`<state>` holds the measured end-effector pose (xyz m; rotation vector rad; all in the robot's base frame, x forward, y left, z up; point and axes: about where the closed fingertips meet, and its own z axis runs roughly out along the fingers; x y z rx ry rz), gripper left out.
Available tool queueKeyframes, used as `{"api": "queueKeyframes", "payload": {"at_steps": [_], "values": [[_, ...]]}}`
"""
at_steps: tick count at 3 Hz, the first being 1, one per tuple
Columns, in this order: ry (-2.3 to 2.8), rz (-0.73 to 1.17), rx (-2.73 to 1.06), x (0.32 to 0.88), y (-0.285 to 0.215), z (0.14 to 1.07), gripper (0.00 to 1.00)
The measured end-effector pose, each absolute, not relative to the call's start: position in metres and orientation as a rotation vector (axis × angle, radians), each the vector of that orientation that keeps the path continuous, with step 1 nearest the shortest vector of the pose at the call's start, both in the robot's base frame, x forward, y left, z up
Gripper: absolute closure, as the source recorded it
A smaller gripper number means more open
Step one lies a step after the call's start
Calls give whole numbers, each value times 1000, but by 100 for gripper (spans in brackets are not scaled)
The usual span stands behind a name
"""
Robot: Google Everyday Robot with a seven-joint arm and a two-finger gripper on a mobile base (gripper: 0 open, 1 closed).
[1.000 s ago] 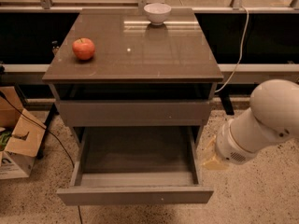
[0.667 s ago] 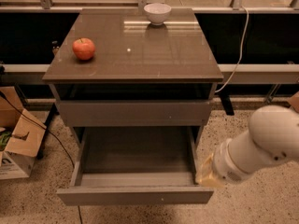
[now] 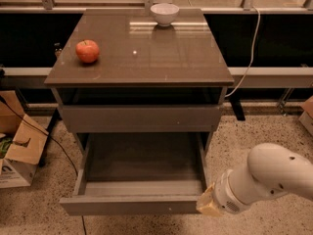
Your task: Close middle drawer
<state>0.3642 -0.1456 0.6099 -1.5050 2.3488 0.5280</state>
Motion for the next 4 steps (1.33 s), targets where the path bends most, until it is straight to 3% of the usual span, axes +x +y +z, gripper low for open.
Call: {"api": "queueKeyframes", "payload": {"at_steps": [4], "values": [[2383,618,-1461,363,-130,537,100]]}}
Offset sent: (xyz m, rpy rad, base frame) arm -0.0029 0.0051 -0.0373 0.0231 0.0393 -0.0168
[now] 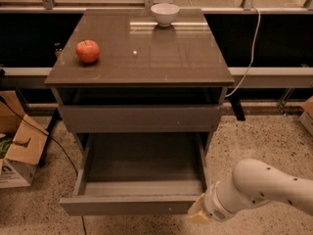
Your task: Close middle drawer
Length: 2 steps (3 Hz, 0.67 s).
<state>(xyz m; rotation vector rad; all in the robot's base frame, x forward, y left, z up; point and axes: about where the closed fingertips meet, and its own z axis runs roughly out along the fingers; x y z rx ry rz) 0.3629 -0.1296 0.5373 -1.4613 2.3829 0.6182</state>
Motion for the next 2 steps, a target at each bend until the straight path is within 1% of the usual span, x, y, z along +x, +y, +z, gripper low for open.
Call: {"api": "queueKeyframes", "payload": {"at_steps": [2], "values": [[2347,664,-1405,391,-101,471,100]]}}
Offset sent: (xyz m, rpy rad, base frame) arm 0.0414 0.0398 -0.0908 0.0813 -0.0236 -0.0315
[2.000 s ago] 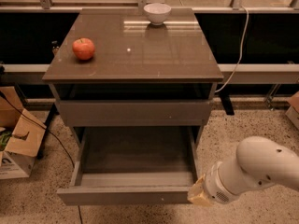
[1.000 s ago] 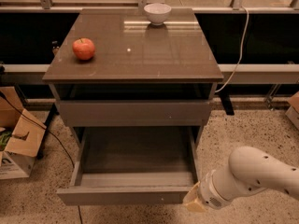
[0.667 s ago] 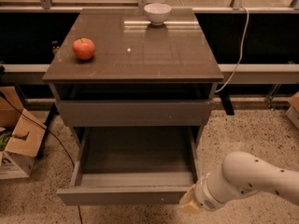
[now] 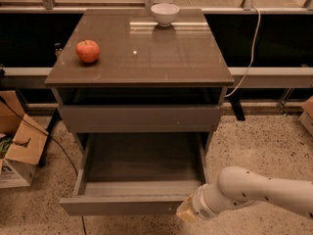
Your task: Close middle drawer
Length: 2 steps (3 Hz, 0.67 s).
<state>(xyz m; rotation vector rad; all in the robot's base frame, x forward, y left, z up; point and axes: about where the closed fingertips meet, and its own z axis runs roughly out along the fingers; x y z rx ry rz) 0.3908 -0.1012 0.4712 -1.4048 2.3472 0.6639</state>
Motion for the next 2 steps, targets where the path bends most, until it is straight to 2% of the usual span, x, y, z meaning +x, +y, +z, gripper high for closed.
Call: {"api": "queueKeyframes", "payload": {"at_steps": [2], "values": [[2329,718,-1376,407,-89,446,100]]}}
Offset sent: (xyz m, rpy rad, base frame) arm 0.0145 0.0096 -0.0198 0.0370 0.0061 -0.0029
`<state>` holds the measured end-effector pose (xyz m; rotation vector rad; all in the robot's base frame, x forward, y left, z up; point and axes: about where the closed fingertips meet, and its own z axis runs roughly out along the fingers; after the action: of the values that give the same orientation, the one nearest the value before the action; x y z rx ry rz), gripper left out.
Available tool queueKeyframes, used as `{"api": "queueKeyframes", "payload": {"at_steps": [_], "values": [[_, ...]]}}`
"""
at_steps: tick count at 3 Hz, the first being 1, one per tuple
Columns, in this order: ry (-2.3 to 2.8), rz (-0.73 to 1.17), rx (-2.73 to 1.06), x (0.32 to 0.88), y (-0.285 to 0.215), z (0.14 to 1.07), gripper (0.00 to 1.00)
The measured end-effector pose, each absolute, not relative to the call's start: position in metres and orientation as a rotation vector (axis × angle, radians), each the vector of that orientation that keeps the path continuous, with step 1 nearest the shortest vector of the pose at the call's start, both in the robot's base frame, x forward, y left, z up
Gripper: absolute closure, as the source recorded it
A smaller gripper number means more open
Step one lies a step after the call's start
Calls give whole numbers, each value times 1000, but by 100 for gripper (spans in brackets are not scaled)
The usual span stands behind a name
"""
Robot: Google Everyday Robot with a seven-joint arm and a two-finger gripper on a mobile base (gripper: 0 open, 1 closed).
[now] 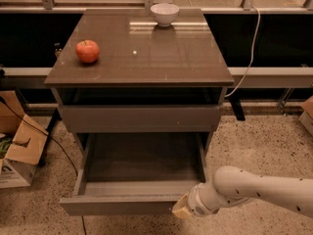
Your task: Close middle drawer
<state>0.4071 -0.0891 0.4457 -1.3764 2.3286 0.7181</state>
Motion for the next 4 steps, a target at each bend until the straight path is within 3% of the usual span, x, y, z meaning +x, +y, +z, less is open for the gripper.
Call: {"api": "queueKeyframes", "payload": {"at_steps": [4], "values": [[2220,660,-1338,482,-40,429,100]]}}
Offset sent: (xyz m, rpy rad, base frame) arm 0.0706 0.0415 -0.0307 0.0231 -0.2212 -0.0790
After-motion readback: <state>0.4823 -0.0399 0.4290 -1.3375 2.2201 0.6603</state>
